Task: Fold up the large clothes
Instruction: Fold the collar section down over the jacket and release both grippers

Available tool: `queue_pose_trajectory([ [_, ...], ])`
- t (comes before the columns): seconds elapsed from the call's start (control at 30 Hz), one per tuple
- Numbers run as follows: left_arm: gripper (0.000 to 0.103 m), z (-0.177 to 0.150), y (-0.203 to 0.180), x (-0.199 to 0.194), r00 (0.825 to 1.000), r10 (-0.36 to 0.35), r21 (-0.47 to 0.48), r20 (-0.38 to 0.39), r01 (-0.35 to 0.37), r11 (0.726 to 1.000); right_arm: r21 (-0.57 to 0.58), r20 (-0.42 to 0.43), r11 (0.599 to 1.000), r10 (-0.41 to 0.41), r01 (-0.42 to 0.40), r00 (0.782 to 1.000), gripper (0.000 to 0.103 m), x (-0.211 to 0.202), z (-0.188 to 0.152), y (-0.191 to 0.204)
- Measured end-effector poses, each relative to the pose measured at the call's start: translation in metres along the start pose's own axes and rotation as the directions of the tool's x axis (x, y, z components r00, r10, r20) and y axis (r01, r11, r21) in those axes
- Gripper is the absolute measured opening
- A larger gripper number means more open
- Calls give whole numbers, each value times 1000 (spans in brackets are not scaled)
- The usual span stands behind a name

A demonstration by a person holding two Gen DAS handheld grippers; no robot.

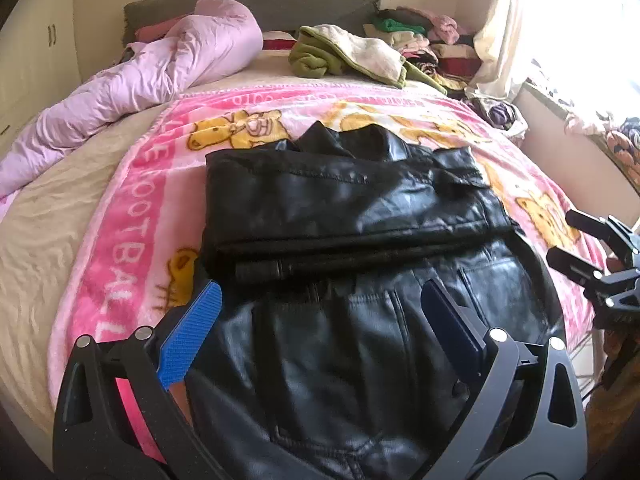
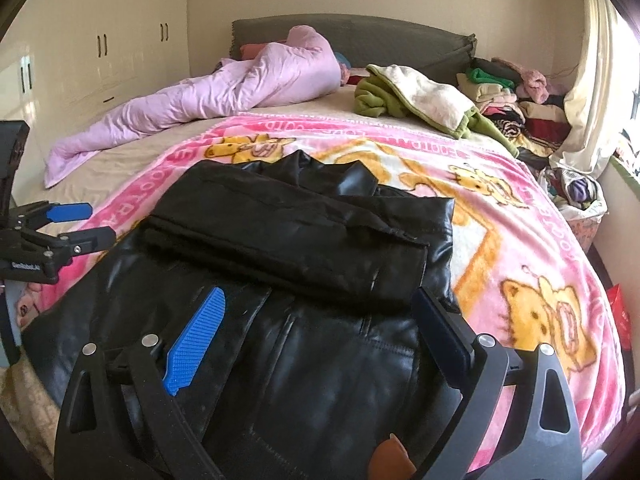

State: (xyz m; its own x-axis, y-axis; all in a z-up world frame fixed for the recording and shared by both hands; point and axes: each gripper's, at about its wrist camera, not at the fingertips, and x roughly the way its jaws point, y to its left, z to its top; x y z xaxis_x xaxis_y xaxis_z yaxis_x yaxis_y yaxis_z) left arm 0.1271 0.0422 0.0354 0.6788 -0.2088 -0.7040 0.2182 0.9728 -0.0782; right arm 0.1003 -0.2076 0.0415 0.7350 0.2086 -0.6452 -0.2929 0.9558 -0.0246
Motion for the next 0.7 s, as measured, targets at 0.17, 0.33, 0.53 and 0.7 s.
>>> queue_pose_trajectory([
  [0.17,93,-10,-5,-6,1000,14,28,-10,-14,999,-1,-8,1000,6,-6,1000,94,-10,-12,0],
  [0.33,93,-23,-8,-8,999,38,58,-33,-36,998,14,-34,1000,0,1,999,94,-15,-28,-4],
  [0.53,93,-35,-6,-9,996,65,80,-59,-60,995,42,-108,999,-8,12,994,94,-11,-58,-13],
  [0.7,93,-46,-4,-8,992,86,90,-88,-78,993,82,-164,996,-9,23,986,94,-7,-79,-27],
])
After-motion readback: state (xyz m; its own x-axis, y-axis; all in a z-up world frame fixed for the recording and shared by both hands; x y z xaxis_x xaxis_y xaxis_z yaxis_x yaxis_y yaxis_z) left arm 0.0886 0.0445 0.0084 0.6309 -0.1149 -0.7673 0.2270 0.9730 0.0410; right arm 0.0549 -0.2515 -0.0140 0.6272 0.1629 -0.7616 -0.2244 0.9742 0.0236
